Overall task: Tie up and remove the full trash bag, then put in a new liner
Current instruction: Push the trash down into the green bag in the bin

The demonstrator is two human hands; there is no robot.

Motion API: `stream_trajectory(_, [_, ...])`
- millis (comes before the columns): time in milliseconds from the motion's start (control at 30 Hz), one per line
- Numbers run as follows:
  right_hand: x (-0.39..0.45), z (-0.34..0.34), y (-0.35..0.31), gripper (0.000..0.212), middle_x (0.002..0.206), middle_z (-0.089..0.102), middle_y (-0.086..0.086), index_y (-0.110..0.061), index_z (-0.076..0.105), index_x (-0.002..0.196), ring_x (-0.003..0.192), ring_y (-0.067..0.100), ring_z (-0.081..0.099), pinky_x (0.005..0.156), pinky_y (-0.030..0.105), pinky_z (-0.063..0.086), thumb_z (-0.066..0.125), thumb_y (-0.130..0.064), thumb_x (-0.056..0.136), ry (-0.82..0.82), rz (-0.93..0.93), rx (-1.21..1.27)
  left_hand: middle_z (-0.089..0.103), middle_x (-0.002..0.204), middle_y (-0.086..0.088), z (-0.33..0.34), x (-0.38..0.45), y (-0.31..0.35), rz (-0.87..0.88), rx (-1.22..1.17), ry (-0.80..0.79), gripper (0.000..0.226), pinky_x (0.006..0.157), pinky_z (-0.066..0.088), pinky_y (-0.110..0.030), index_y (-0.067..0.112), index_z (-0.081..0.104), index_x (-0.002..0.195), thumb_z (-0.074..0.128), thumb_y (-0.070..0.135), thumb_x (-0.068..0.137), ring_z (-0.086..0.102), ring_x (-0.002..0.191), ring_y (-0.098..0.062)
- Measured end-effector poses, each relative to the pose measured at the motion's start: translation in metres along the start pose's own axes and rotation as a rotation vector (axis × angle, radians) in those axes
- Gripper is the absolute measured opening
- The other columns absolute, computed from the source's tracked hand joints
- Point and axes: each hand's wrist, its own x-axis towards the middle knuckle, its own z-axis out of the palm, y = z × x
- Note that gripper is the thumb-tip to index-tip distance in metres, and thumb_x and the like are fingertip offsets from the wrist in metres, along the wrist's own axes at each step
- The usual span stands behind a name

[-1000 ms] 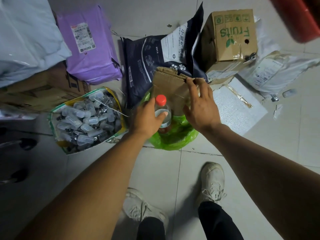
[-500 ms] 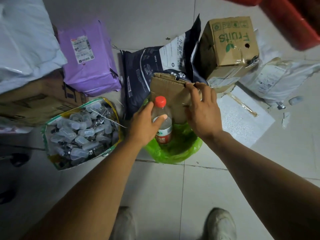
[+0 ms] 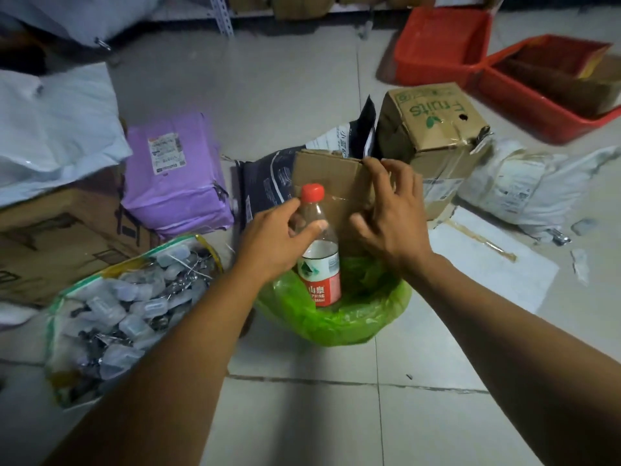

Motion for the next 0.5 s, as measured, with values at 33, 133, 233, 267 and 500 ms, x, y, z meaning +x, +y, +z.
stream_trajectory(33, [0.002, -0.002, 0.0, 0.078, 0.14, 0.035, 0.014, -0.021, 0.03, 0.145, 0.126, 0.035, 0.033, 0.103, 0.048, 0.04, 0.06, -0.04, 0.075, -0.015, -0.004, -0.003, 0.066, 0.08, 0.011, -0.001, 0.003, 0.002, 0.004, 0.015, -0.006, 0.037, 0.069, 0.057, -0.04, 0.032, 0.059, 0.102, 0.059, 0.062, 0.08, 0.065, 0.07, -0.011])
stream_trajectory(133, [0.003, -0.007, -0.001, 0.079, 0.141, 0.033, 0.013, -0.021, 0.03, 0.144, 0.131, 0.035, 0.028, 0.106, 0.047, 0.038, 0.065, -0.034, 0.074, -0.043, -0.027, -0.017, 0.067, 0.082, 0.012, -0.002, 0.002, 0.005, 0.007, 0.026, -0.013, 0.034, 0.071, 0.057, -0.04, 0.033, 0.058, 0.102, 0.059, 0.061, 0.083, 0.066, 0.074, -0.013])
stream_trajectory(233, [0.006, -0.012, -0.005, 0.075, 0.139, 0.034, 0.012, -0.019, 0.034, 0.141, 0.131, 0.034, 0.027, 0.106, 0.045, 0.036, 0.069, -0.027, 0.075, -0.027, -0.037, -0.029, 0.069, 0.092, 0.007, -0.005, -0.001, 0.005, 0.011, 0.016, -0.009, 0.036, 0.076, 0.057, -0.041, 0.03, 0.058, 0.11, 0.058, 0.056, 0.086, 0.067, 0.082, -0.017])
stream_trajectory(267, [0.008, -0.013, -0.006, 0.075, 0.139, 0.034, 0.011, -0.019, 0.034, 0.141, 0.131, 0.034, 0.026, 0.106, 0.045, 0.036, 0.07, -0.025, 0.075, -0.031, -0.041, -0.03, 0.07, 0.096, 0.005, -0.007, -0.001, 0.004, 0.01, 0.009, 0.005, 0.037, 0.078, 0.056, -0.04, 0.029, 0.059, 0.112, 0.059, 0.055, 0.086, 0.067, 0.084, -0.018])
stream_trajectory(500, [0.01, -0.013, 0.0, 0.079, 0.142, 0.034, 0.012, -0.021, 0.03, 0.147, 0.134, 0.033, 0.026, 0.106, 0.045, 0.036, 0.07, -0.018, 0.079, -0.041, -0.052, 0.004, 0.07, 0.099, 0.009, -0.009, 0.012, -0.005, -0.002, -0.018, -0.009, 0.037, 0.073, 0.046, -0.028, 0.029, 0.062, 0.111, 0.058, 0.056, 0.086, 0.065, 0.09, -0.014])
